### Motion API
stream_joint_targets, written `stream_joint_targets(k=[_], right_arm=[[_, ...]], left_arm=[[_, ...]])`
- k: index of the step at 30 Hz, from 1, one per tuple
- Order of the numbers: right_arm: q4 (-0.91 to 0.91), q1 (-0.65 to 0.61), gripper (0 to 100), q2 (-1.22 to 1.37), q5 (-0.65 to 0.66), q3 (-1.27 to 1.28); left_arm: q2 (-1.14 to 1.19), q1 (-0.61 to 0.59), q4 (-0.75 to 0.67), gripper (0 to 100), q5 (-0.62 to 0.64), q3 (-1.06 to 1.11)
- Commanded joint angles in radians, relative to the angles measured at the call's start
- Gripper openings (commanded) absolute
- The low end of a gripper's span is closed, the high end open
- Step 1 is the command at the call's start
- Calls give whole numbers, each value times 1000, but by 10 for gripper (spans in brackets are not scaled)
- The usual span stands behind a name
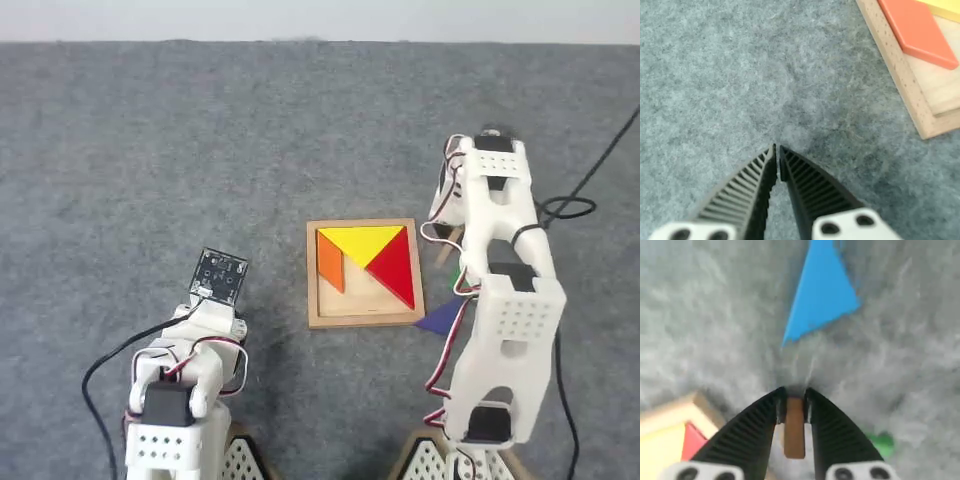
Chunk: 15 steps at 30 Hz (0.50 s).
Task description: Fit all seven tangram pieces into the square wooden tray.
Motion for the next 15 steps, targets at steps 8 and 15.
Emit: stream_joint_targets(k=[8, 15], right_arm=[[82, -211, 7, -277, 101, 52], [-116, -325, 9, -245, 126, 132]], left_arm=[[-25, -5, 5, 13, 8, -12], [-25, -5, 5, 13, 8, -12]])
